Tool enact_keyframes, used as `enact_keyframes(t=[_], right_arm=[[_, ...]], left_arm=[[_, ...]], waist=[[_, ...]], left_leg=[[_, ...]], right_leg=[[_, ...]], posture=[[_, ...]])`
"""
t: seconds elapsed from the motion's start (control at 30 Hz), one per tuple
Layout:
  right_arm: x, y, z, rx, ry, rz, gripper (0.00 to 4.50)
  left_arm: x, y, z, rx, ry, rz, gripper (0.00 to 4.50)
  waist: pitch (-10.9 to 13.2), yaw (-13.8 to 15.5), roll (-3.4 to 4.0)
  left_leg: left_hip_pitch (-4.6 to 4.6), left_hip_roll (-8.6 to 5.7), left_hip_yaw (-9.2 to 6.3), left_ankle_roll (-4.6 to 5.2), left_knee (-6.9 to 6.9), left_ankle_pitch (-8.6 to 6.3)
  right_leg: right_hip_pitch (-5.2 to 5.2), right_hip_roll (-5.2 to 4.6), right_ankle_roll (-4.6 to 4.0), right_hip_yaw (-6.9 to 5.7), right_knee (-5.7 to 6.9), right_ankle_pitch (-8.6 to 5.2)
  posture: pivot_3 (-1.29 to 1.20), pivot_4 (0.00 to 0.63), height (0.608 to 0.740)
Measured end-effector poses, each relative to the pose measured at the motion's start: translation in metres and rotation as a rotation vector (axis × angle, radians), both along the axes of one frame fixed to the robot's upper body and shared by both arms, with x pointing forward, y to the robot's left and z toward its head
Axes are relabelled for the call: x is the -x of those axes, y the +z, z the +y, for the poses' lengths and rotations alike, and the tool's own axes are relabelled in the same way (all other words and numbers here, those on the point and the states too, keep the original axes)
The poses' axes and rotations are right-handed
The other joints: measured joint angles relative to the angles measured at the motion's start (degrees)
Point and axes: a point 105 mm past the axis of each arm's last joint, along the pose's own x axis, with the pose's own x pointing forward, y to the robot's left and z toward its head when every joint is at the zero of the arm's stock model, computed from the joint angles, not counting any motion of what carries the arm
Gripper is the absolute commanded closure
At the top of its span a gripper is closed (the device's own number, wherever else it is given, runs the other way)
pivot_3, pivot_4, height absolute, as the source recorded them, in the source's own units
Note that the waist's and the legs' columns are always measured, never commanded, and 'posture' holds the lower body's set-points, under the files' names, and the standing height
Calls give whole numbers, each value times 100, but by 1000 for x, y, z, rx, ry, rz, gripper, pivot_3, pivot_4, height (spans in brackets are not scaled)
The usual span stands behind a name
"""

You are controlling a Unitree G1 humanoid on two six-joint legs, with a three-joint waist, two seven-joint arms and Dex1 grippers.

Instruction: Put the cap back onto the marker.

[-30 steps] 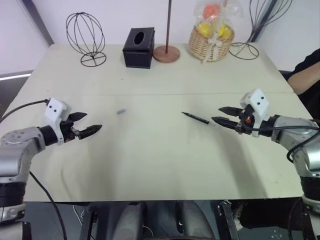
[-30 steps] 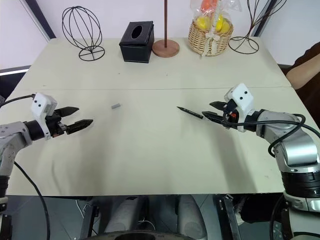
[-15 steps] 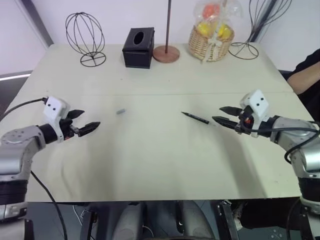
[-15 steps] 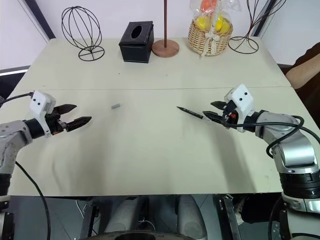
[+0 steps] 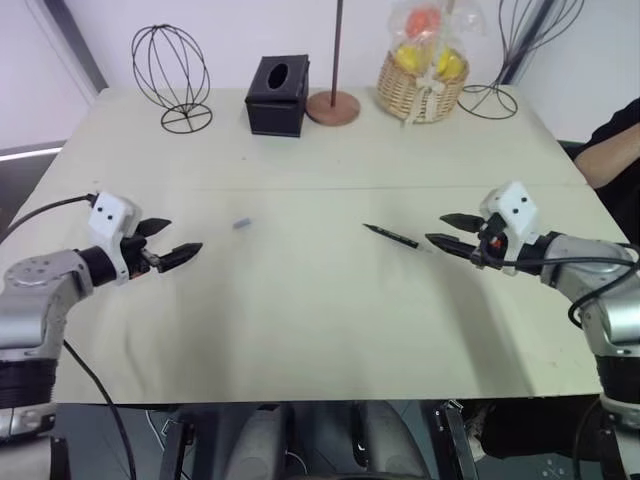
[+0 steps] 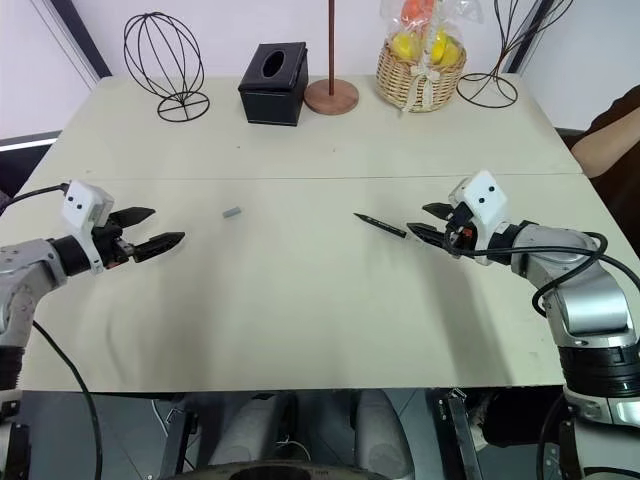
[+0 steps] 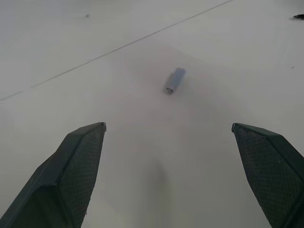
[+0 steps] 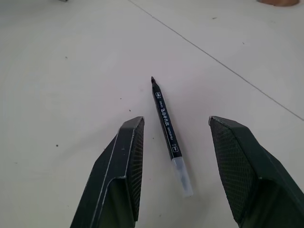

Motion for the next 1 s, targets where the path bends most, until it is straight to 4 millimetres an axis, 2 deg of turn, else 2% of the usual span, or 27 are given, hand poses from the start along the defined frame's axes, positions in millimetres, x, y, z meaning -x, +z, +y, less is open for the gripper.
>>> enact_keyframes(t=[0.17,0.3,0.43,0.63,1.0], right_arm=[[-11,-12,-4,52,50,34,2257],[-34,-12,-4,55,43,-2,2257],[-48,-21,15,30,86,-7,2257],[-59,-28,28,32,142,15,2257],[-66,-51,39,19,176,103,2257]], left_arm=[[7,21,-41,-71,-285,8,43],[0,43,-61,-163,-457,-15,43],[-6,54,-75,-220,-567,-37,43],[-11,37,-82,-235,-631,17,43],[-7,29,-86,-246,-649,15,43]], waist=[[2,-31,1],[2,-51,0],[3,-64,2],[4,-60,3],[4,-64,4]], left_leg=[[1,0,2,0,0,0],[2,-10,8,-1,2,1],[1,-8,9,-1,1,1],[-7,-8,8,0,9,0],[-6,-7,5,0,11,0]], right_leg=[[-1,4,0,1,0,0],[0,15,0,1,0,0],[-3,19,0,2,1,0],[-7,17,0,4,-1,0],[-7,17,0,4,2,0]], posture=[[0,150,740],[0,150,740],[0,150,740],[0,150,740],[0,150,740]])
